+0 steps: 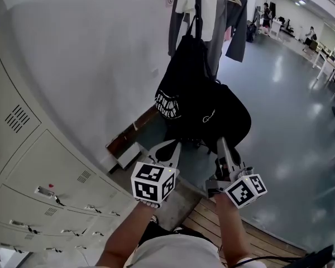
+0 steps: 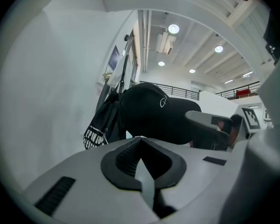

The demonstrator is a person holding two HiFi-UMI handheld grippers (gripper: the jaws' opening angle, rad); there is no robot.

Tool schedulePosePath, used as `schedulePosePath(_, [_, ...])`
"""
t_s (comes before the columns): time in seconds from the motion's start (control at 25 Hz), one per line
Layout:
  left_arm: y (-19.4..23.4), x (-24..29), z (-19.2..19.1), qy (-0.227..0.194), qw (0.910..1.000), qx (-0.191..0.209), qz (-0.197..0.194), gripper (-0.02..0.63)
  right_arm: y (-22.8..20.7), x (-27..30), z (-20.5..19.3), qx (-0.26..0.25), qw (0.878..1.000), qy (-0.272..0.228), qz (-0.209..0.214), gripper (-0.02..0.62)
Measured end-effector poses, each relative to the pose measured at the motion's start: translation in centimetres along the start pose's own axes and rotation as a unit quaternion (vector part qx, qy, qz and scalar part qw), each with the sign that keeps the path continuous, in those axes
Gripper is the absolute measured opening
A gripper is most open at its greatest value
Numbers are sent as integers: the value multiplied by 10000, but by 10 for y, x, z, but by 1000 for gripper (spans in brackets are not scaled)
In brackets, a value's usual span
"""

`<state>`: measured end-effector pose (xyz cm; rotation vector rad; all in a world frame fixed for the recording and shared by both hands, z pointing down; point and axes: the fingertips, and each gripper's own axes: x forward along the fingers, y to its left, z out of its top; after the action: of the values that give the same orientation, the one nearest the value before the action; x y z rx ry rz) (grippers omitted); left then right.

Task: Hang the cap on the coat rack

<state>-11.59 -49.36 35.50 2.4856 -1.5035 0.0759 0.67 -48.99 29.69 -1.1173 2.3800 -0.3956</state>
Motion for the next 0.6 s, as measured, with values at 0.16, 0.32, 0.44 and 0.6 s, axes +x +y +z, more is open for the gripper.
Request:
schedulePosePath(0.16, [14, 28, 40, -126, 9998, 163, -70, 5, 3, 46, 37, -232, 9986, -361, 308, 18])
schedulePosePath(0.32, [31, 60, 85, -400, 9979, 483, -174, 5, 4, 100, 72, -428, 9946, -744, 578, 18])
schedulePosePath(0.44, [44, 86, 122, -618, 9954, 670, -304, 5, 5, 141, 98, -533, 9907, -1014, 734, 18])
schedulePosePath(0.6, [64, 117, 162, -761, 9922, 881, -441, 5, 9, 187, 129, -796, 9843, -1345, 821, 18])
